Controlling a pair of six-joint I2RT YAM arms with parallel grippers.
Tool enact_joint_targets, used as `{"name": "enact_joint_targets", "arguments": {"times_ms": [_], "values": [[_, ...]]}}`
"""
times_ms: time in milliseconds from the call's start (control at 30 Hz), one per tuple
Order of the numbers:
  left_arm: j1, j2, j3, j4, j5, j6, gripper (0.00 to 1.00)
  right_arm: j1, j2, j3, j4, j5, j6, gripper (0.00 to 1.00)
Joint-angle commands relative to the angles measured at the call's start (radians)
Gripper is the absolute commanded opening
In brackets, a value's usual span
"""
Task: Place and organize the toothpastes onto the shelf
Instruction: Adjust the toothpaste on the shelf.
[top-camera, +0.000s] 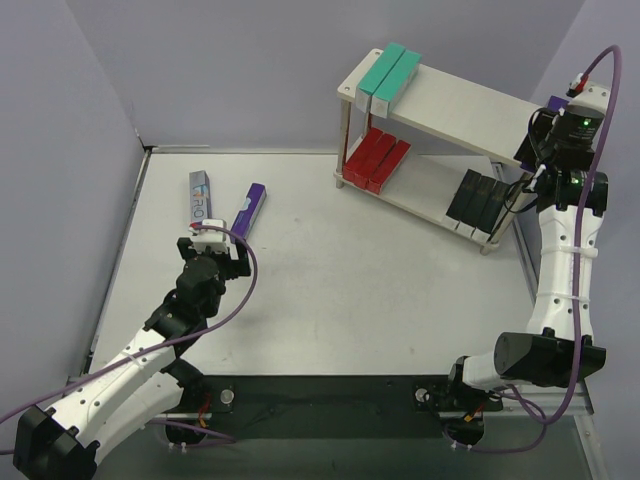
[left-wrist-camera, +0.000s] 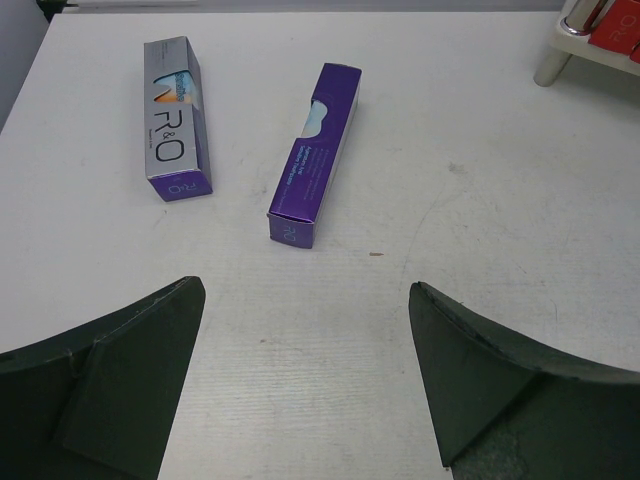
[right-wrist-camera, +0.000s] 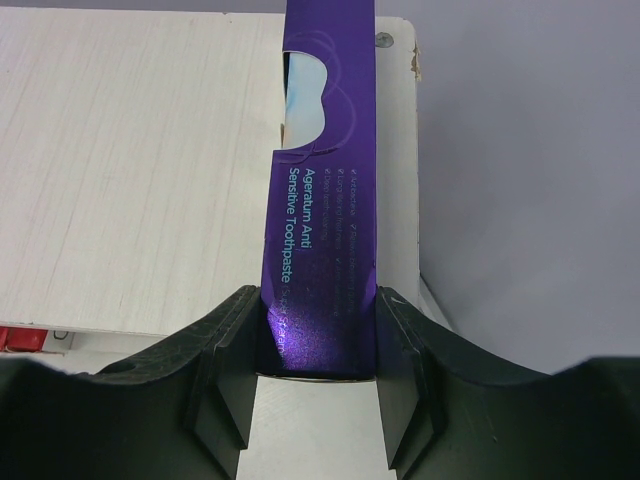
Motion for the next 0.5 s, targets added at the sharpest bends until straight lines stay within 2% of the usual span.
{"name": "enact_joint_targets", "arguments": {"times_ms": [0,100,467], "values": [[-0.004,-0.01,0.008,0.045,0.005,-0.001,0.95,-0.017,-0.008,-0.008,-0.066,0.002,-0.007,0.4],[-0.004,-0.008,0.008,0.045,0.008,-0.001,0.95,-0.017,-0.008,-0.005,-0.066,-0.001,-0.004,0.46],[-0.004,-0.004,0.008,0.045,0.011,-0.002,0.95,-0.017,-0.044,0.072,-0.078,-0.056,0.046,0.84]]}}
